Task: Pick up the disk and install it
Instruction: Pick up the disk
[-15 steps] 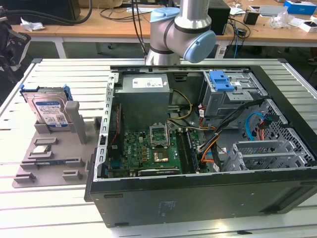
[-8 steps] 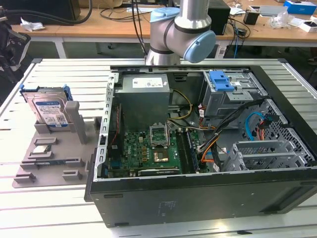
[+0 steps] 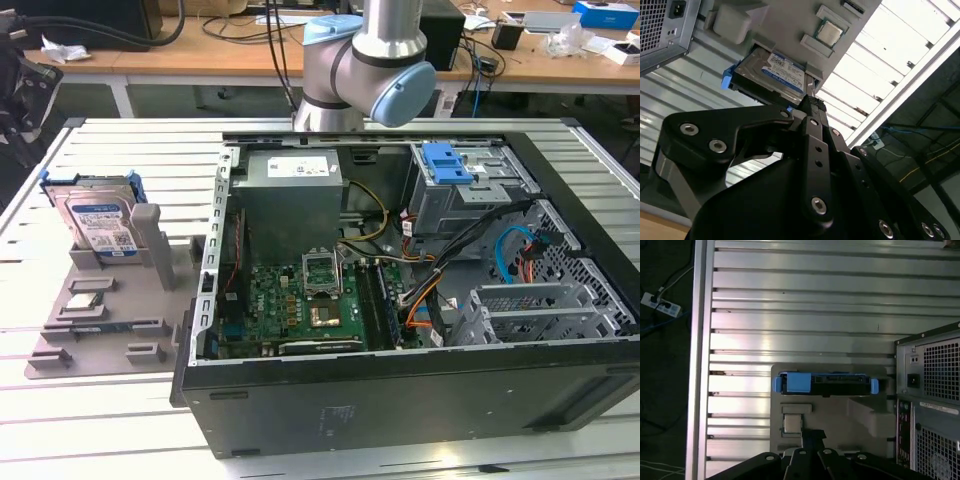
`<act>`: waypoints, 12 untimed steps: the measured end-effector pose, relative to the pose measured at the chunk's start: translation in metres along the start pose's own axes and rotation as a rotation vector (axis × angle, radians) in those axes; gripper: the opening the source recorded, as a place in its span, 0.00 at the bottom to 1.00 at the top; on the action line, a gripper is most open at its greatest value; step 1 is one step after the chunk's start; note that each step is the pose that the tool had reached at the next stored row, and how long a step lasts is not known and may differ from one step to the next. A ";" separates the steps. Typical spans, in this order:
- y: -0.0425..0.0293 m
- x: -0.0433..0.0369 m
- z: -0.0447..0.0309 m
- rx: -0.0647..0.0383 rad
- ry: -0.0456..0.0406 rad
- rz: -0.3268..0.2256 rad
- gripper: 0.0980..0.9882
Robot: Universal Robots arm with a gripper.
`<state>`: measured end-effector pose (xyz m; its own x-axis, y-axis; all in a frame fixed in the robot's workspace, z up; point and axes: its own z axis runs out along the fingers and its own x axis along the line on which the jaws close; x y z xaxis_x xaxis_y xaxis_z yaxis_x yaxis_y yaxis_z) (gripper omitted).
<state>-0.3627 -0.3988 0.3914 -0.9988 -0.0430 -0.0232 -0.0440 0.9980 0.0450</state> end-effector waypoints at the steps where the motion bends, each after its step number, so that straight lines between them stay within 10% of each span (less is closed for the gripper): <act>1: 0.0000 0.0000 0.0000 0.000 0.0007 -0.018 0.01; 12: 0.0000 0.0000 0.0000 -0.006 0.0108 -0.242 0.01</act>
<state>-0.3627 -0.3989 0.3914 -0.9593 -0.2813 -0.0233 -0.2821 0.9583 0.0450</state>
